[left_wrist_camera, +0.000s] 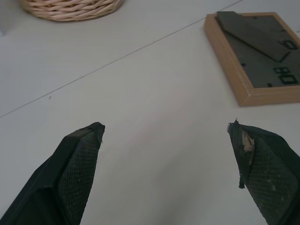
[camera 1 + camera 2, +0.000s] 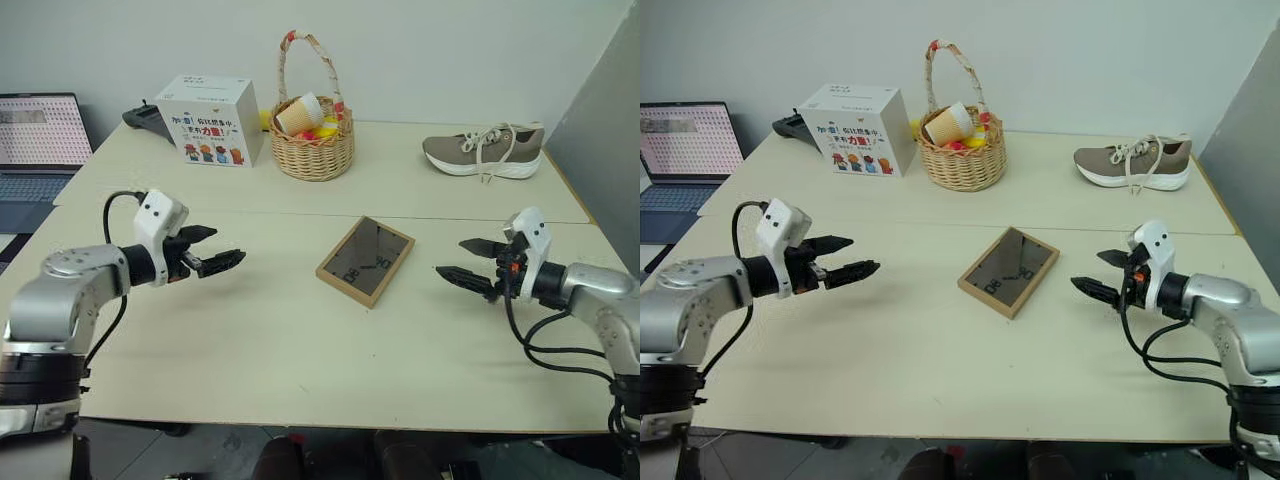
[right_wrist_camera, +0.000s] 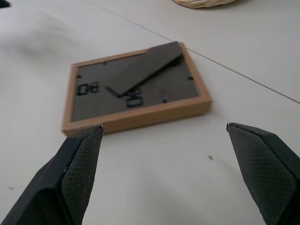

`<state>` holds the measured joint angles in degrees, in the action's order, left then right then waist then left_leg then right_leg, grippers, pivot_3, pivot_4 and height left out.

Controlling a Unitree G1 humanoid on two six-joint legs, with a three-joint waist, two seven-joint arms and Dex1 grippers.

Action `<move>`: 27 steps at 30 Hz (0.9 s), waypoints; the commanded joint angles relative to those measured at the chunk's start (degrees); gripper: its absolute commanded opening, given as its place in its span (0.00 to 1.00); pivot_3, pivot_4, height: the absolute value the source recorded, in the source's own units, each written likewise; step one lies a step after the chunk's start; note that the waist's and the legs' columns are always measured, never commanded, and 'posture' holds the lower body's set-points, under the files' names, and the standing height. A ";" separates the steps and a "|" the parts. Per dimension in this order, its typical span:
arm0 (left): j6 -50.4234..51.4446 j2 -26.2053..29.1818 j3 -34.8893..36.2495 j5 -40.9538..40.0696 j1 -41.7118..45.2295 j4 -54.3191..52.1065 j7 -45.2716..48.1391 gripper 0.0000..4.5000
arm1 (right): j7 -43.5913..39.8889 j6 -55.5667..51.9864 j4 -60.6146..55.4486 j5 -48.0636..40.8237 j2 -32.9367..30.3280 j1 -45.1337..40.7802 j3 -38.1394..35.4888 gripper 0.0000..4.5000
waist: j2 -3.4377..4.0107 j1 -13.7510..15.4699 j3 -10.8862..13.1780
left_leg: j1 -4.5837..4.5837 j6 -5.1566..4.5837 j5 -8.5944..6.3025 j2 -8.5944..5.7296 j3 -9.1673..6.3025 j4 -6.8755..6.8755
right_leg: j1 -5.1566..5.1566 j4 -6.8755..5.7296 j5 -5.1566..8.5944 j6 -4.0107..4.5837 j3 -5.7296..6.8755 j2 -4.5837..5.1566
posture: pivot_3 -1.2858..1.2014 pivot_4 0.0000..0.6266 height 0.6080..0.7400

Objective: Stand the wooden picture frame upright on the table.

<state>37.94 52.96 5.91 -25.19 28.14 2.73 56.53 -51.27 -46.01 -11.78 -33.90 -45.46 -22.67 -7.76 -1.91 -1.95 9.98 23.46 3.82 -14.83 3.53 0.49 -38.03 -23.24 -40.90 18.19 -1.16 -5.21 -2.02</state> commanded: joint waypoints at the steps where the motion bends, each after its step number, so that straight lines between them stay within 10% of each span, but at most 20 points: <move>1: -2.83 1.42 -0.96 1.81 2.64 0.37 2.24 1.00 | -1.32 -0.07 -2.33 -0.98 -1.69 -1.36 -0.67 0.99 | 0.00 0.00 0.00 | 0.00 0.00 0.00 0.00 0.00 0.00 | 0.00 0.00 0.00 0.00 0.00 0.00 | 0.52 0.24 1.00; 10: -8.97 -9.49 -3.51 6.01 8.90 9.72 -3.68 0.92 | 9.77 4.27 0.62 5.58 4.39 0.90 -0.24 1.00 | -0.01 0.13 -0.01 | 0.21 -0.01 0.00 0.01 -0.06 -0.11 | -0.07 0.02 0.00 0.00 0.02 0.01 | 0.52 0.24 1.00; 27: -18.10 -31.83 -14.27 19.98 23.13 33.64 -12.92 0.06 | 27.53 13.03 15.67 21.68 21.50 -6.61 8.05 0.00 | -0.06 -0.03 -0.05 | 0.35 0.01 0.01 -0.02 -0.01 -0.21 | -0.20 -0.09 -0.02 0.01 0.01 0.03 | 0.52 0.24 1.00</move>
<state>20.77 21.24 -8.18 -6.23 49.16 36.65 44.22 -24.66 -34.75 3.88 -13.16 -24.32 -26.88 0.32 -1.97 -1.97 9.94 23.81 3.83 -14.82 3.51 0.47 -38.25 -23.44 -41.00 18.18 -1.15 -5.20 -2.00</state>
